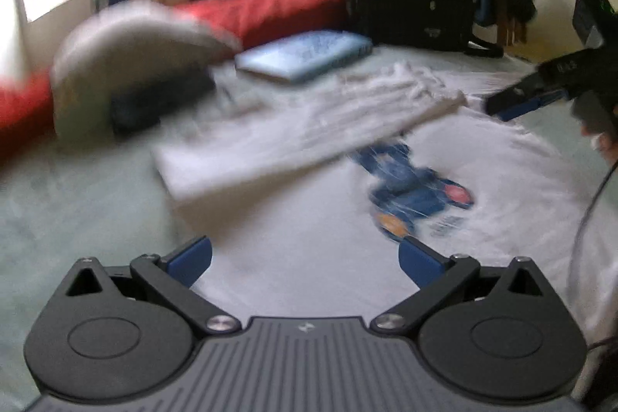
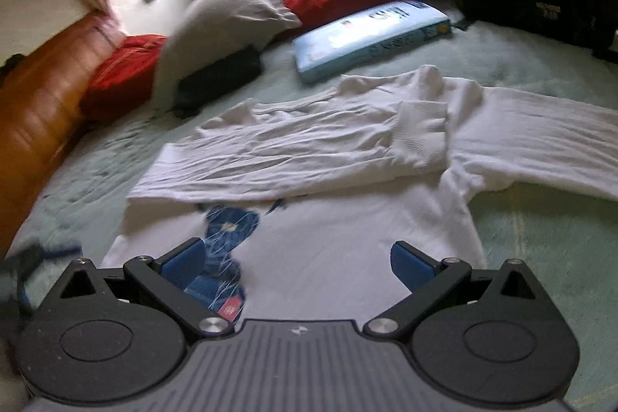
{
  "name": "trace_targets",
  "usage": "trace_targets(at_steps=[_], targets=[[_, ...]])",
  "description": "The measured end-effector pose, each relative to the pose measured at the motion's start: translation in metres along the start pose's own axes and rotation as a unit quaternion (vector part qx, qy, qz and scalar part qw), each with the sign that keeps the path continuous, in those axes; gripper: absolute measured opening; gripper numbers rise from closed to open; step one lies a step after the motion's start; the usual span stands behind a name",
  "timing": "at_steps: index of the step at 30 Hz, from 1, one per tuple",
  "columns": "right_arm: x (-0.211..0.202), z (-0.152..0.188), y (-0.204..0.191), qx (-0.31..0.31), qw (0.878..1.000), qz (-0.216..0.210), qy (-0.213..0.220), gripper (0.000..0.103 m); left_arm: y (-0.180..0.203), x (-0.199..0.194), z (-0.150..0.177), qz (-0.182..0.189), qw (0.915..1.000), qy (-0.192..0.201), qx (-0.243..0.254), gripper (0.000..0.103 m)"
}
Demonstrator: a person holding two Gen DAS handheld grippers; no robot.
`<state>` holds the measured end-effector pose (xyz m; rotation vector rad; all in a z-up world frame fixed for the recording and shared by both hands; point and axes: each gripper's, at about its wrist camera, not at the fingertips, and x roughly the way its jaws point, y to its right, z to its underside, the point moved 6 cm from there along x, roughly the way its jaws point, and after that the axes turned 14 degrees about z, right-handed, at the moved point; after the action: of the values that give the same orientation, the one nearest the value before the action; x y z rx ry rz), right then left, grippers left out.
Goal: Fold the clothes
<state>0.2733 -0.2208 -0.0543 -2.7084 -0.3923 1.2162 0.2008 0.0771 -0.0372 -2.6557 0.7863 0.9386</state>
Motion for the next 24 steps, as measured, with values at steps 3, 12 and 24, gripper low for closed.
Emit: trace_targets(at_steps=[3,12,24], targets=[[-0.008,0.008,-0.001,-0.007,1.0,-0.007,0.017,0.103,-0.031,0.011,-0.004,-0.055,0.9974,0.0,0.045,0.102],[-0.016,0.019,0.012,0.009,0.999,-0.001,0.031,0.103,-0.128,0.077,0.008,-0.02,0.997,0.001,-0.075,0.053],[-0.005,0.025,0.008,0.015,1.0,0.01,0.018,0.103,-0.136,0.069,0.013,0.025,0.9873,0.031,-0.154,0.007]])
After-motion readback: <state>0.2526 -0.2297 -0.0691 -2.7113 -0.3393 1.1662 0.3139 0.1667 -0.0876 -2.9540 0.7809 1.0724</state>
